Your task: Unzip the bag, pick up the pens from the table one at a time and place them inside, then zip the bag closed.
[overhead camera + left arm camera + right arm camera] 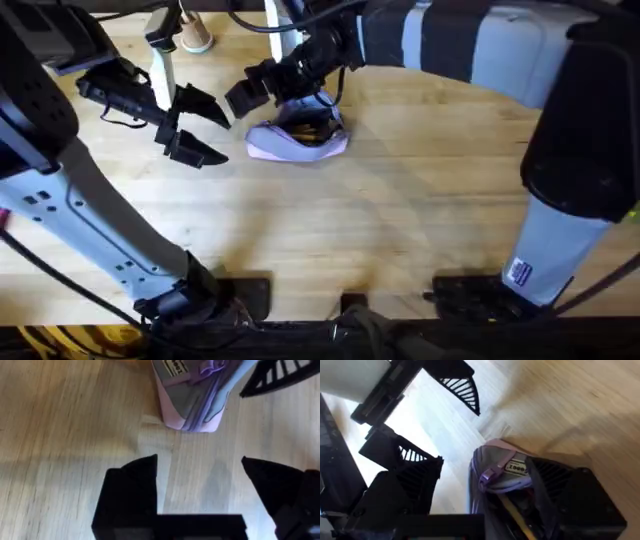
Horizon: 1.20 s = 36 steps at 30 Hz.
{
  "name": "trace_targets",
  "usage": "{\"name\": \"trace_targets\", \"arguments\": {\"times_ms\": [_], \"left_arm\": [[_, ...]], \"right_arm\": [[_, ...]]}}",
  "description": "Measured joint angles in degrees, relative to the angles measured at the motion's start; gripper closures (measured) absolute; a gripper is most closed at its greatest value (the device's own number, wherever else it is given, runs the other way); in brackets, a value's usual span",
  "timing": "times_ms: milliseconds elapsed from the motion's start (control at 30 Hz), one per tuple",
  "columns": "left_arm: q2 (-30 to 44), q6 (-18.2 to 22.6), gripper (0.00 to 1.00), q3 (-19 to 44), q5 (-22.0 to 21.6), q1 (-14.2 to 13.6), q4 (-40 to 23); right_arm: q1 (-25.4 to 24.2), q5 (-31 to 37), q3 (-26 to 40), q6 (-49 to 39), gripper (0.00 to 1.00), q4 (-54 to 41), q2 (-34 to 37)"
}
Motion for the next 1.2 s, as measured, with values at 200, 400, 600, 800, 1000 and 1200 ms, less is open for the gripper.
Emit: {"name": "trace_targets", "arguments": {"times_ms": [200, 400, 600, 800, 1000, 1200], "left_arm": [[0.00, 0.00, 0.007, 0.00, 0.04, 0.00, -0.02], [0.00, 0.01, 0.006, 0.01, 0.22, 0.00, -0.01], [0.00, 0.02, 0.006, 0.02, 0.87, 0.00, -0.01], [0.00, 0.02, 0.007, 0.00, 1.27, 0.00, -0.02], [0.00, 0.02, 0.006, 0.00, 1.27, 0.00, -0.02], [0.00, 0.02, 0.007, 0.00, 1.35, 0.00, 0.00]], "right_arm": [[0.00, -3.45, 0.08, 0.14, 0.007, -1.85, 0.62], [0.00, -4.70, 0.11, -3.21, 0.007, -4.81, 0.62], [0.49, -4.73, 0.17, -7.04, 0.007, -7.16, 0.62], [1.80, -7.52, 0.17, -7.64, 0.007, -7.50, 0.62], [1.92, -9.51, 0.17, -7.62, 0.007, -7.63, 0.62], [1.82, -11.18, 0.17, -7.55, 0.007, -6.79, 0.62]]}}
